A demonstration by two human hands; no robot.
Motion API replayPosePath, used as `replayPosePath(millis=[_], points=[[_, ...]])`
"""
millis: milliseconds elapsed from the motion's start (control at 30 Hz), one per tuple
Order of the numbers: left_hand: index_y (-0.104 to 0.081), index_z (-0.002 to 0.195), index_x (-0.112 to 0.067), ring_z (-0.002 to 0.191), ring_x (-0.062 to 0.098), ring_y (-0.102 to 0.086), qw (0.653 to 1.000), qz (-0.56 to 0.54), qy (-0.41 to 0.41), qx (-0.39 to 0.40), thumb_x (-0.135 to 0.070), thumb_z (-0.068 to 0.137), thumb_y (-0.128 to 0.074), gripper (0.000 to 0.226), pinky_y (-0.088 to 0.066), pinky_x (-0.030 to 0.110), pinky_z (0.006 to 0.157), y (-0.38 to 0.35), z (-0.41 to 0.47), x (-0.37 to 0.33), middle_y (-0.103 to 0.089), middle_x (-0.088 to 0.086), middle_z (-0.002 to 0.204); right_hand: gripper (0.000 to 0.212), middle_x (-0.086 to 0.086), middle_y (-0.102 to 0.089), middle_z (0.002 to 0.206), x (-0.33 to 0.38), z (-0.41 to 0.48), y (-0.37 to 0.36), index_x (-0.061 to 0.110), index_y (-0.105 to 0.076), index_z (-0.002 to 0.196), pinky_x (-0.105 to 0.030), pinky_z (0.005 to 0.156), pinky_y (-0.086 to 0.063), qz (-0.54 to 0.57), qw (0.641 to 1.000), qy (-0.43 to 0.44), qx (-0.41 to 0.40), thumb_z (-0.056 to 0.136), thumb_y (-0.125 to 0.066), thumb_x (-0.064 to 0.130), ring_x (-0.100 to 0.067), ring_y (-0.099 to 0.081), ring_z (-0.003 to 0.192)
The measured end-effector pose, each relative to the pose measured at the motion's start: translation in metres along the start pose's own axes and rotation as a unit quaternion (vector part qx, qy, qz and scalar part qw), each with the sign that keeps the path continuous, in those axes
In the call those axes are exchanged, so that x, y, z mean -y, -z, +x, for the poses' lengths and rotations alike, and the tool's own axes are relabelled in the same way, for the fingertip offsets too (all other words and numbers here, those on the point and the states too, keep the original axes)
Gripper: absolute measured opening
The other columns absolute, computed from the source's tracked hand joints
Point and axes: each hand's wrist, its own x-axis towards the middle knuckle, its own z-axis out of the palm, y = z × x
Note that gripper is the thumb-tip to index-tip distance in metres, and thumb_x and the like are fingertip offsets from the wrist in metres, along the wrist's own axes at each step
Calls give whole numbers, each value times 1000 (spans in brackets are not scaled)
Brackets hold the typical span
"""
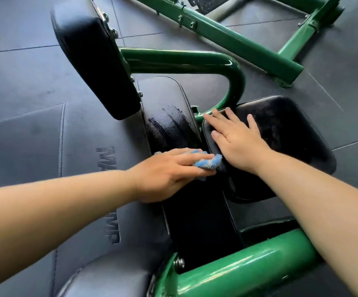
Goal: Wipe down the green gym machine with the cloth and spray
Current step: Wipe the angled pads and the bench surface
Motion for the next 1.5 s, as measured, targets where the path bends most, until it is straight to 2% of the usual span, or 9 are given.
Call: replayPosePath(millis=[200,467,567,667,867,1034,1234,1401,1501], points=[[-32,144,-38,145,21,-21,993,43,98,-49,-41,97,-37,47,-17,39,118,13,-10,6,-10,4,160,45,15,-17,160,5,-4,3,51,-26,146,-49,117,12,92,995,-11,-25,102,-29,44,-10,1,149],[-58,112,-11,122,29,-48,886,-57,405,-219,-19,85,-38,35,-26,20,104,8,-43,7,-54,8,131,57,5,-33,156,69,-20,-15,37,-47,141,-36,120,-12,59,972,213,76,86,-65,36,-18,-17,148],[-48,135,-12,138,20,-31,897,-21,406,-174,-11,95,-44,40,-15,25,115,8,-27,12,-38,2,150,43,0,-62,130,24,-17,-1,24,-71,114,-37,102,-45,71,972,225,-12,79,-59,3,-26,-55,121],[-46,139,-12,141,20,-26,896,-1,410,-170,-14,96,-46,44,-11,26,118,6,-21,12,-30,1,155,42,-7,-60,133,-31,0,23,20,-70,114,-37,108,-39,55,985,43,-157,80,-54,2,-30,-52,125],[-46,140,-14,140,22,-29,880,-11,443,-171,-15,96,-46,44,-19,29,115,5,-24,14,-33,1,154,56,4,-47,146,-18,-40,2,28,-64,126,-6,111,-10,68,973,216,36,80,-58,-3,-10,-34,139],[-48,140,-18,138,16,-34,878,-7,443,-181,-14,96,-40,44,-20,21,111,12,-27,18,-38,-5,151,51,-1,-48,147,-18,19,20,25,-61,130,-27,118,-24,130,982,55,-124,88,-53,-1,-18,-38,140],[-48,139,-7,138,22,-31,834,-6,502,-226,-5,91,-44,48,-20,25,111,6,-31,24,-37,5,151,54,-5,-48,147,50,-6,-32,18,-61,130,-37,118,-15,37,923,376,76,79,-56,1,-25,-36,141],[-51,138,-21,137,7,-30,826,-28,513,-233,-5,91,-40,51,-17,15,109,10,-33,29,-39,-11,149,50,3,-34,155,61,92,-5,28,-54,135,-41,119,-20,38,982,180,-35,92,-43,5,-21,-20,148],[-54,135,-25,133,12,-39,826,-5,517,-225,-9,90,-42,49,-31,27,106,15,-34,31,-44,-14,146,50,0,-39,153,74,66,-15,25,-55,135,-33,115,-27,54,977,207,-17,90,-47,7,-19,-26,145]])
